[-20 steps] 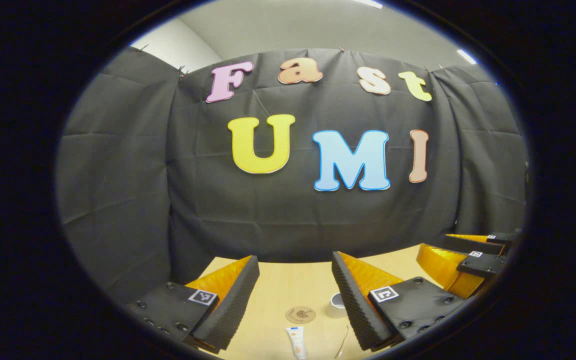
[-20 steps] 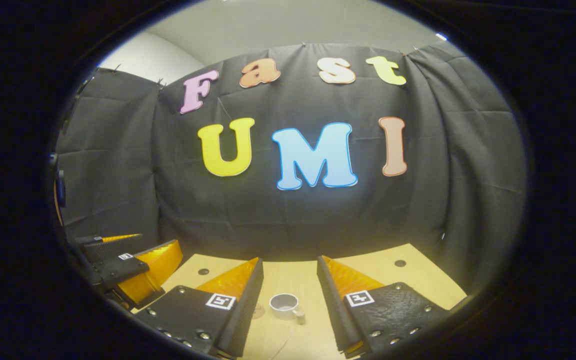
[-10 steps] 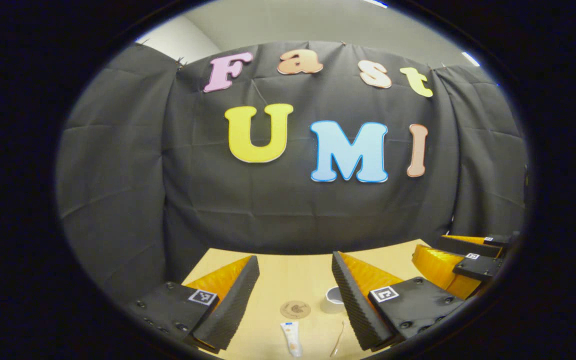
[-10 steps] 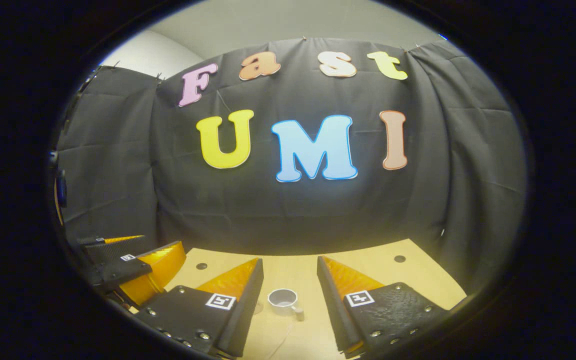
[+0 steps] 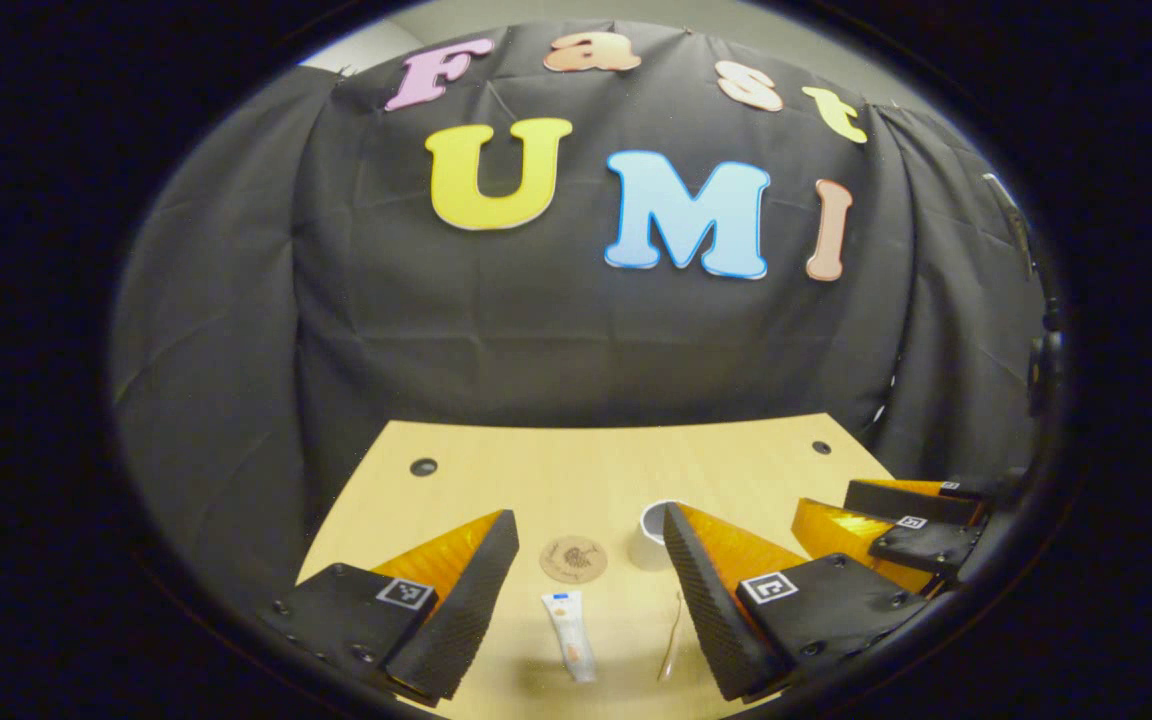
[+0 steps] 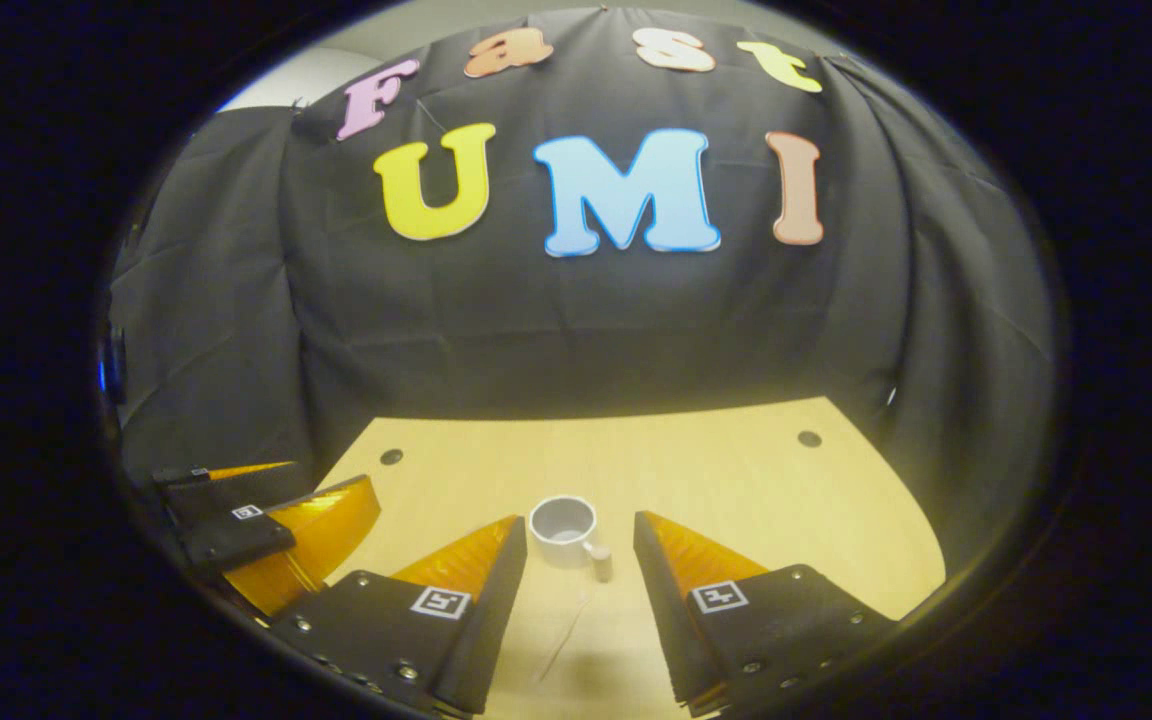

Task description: Put the toothbrush and toothpaste on the desktop into the cup, then pick up the cup and place it on the coaster on the desktop.

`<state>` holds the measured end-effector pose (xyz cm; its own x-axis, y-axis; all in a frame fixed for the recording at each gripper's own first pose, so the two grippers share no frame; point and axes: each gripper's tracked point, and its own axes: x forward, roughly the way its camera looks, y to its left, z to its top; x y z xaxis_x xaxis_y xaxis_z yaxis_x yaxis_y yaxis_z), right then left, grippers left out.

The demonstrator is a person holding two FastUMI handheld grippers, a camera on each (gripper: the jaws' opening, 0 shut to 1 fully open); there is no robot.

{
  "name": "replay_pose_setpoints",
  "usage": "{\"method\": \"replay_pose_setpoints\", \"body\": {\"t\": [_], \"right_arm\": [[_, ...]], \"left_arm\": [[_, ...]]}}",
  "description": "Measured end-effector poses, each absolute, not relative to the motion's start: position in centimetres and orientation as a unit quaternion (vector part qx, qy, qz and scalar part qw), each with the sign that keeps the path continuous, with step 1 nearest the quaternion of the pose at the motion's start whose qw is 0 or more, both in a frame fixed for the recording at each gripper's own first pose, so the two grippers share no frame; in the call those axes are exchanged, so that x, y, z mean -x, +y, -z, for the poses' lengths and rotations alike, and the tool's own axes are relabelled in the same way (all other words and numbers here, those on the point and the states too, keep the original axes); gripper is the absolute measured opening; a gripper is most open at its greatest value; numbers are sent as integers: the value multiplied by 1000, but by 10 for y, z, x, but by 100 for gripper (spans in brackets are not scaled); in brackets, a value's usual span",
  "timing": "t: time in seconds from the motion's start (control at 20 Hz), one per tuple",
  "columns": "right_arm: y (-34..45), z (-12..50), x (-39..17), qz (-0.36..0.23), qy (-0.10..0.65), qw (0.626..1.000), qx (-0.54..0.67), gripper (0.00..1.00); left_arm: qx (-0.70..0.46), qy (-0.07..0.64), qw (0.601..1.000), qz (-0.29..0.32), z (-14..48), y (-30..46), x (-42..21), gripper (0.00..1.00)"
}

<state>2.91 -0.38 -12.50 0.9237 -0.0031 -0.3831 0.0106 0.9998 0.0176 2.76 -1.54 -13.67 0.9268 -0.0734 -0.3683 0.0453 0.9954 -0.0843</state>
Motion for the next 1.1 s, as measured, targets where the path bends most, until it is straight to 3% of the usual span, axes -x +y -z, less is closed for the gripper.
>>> {"method": "replay_pose_setpoints", "body": {"t": [0.45,1.1], "right_arm": [[5,231,-31,13,366,929,-60,63],[9,320,-39,19,482,872,-81,63]], "left_arm": [[21,319,946,54,252,-22,-45,96],[69,465,881,51,356,-10,-59,98]]}}
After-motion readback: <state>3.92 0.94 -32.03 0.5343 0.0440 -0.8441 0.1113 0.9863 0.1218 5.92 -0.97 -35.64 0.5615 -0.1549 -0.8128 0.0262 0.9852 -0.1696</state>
